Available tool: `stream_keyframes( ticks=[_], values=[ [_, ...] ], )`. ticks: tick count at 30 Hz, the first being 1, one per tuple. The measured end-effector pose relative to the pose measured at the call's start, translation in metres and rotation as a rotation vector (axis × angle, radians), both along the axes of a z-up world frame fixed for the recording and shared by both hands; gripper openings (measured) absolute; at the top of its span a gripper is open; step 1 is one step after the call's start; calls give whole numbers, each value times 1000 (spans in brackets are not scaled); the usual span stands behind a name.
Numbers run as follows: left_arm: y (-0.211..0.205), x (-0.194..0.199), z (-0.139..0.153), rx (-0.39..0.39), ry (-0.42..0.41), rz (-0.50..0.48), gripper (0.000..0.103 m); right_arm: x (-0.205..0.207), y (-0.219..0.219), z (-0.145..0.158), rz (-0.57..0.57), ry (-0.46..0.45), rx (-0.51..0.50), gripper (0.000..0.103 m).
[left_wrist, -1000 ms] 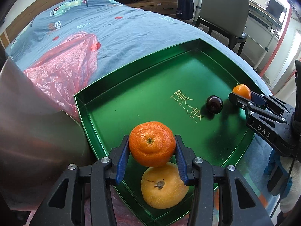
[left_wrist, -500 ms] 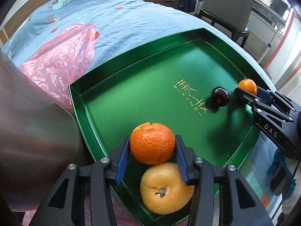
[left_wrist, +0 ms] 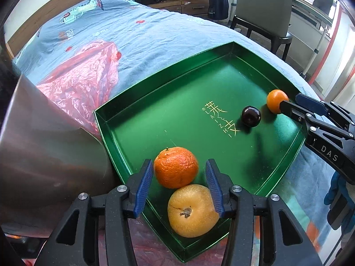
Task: Organize fruits
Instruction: 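Carry both oranges into the green tray and release them beside the pear, then lift both open tools away from the green tray toward the fruits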
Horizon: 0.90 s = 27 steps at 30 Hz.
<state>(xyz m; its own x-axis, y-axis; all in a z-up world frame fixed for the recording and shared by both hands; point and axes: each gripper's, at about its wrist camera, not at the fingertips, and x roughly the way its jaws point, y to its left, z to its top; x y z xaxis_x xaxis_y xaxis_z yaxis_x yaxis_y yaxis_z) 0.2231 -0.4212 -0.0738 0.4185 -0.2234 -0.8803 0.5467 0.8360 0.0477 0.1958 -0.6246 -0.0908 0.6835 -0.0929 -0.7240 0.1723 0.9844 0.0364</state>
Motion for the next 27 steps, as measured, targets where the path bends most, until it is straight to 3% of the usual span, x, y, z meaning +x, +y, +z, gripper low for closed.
stream_keyframes(
  ticks=[4,11,21,27],
  values=[
    [10,-14,19,-30,-44,-11,43,-20,3,21,5,-70,50,62],
    [26,-48,49,-39,-129,-51,43,-59,20,58,29,-165,104,63],
    [74,-90,88,-68,-197,-20,43,-114,53,100,72,-242,132,64],
    [117,-115,106,-85,-220,15,43,-146,70,123,100,-304,191,75]
  ],
)
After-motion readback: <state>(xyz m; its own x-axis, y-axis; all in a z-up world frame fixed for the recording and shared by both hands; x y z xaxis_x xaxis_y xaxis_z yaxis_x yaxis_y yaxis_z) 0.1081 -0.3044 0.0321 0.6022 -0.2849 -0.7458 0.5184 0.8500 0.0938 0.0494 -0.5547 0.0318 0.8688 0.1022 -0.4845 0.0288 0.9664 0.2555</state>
